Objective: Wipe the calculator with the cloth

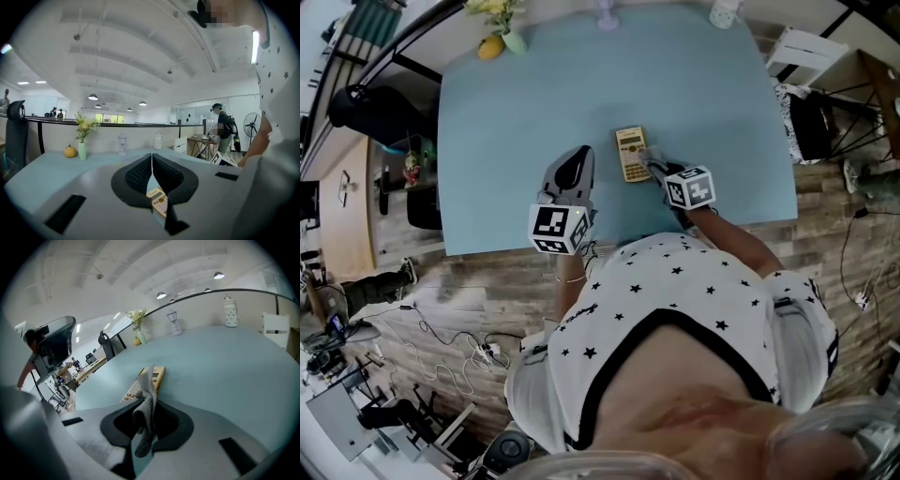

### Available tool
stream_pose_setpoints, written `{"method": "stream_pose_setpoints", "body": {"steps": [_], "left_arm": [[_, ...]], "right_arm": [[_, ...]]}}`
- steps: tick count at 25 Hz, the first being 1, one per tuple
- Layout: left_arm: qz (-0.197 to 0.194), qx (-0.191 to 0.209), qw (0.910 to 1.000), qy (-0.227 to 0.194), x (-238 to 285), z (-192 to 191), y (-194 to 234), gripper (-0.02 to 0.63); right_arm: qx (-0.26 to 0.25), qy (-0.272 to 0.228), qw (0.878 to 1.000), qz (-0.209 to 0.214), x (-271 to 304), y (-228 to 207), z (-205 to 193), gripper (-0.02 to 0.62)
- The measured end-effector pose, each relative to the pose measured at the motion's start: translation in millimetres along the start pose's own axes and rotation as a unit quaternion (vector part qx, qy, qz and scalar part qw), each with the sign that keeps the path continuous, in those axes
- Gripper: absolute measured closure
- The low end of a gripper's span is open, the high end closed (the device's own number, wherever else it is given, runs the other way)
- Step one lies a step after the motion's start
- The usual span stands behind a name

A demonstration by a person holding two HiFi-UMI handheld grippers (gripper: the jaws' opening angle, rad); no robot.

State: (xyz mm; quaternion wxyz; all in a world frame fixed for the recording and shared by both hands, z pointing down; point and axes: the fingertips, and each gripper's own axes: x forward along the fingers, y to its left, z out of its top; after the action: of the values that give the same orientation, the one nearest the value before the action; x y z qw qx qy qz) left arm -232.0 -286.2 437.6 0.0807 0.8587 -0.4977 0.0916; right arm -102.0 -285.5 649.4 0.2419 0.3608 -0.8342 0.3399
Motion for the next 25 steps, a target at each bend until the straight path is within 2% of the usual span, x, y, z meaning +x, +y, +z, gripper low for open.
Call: {"method": "stream_pose_setpoints", "body": {"steps": [4,10,18,25], "left_arm": [[0.006,-0.001,1.0,0.0,-0.9,0.0,-0.3,0.575],[0.02,-0.007,0.9998,0.002,-4.9,-3.2,5.8,0.575],[0.034,-0.006,0.9994,0.002,-6.1,2.5,16.2,0.575],[0.039,-0.006,0.9992,0.002,-5.1,4.5,17.3,0.575]], "right_arm": [[0.006,-0.016,1.0,0.003,-5.4,-5.5,14.0,0.548],[0.0,-0.096,0.995,0.023,-28.7,-2.0,73.6,0.548],[-0.045,-0.216,0.974,0.052,-73.5,29.2,158.0,0.549],[-0.053,-0.237,0.967,0.081,-83.6,47.8,172.1,0.549]]}}
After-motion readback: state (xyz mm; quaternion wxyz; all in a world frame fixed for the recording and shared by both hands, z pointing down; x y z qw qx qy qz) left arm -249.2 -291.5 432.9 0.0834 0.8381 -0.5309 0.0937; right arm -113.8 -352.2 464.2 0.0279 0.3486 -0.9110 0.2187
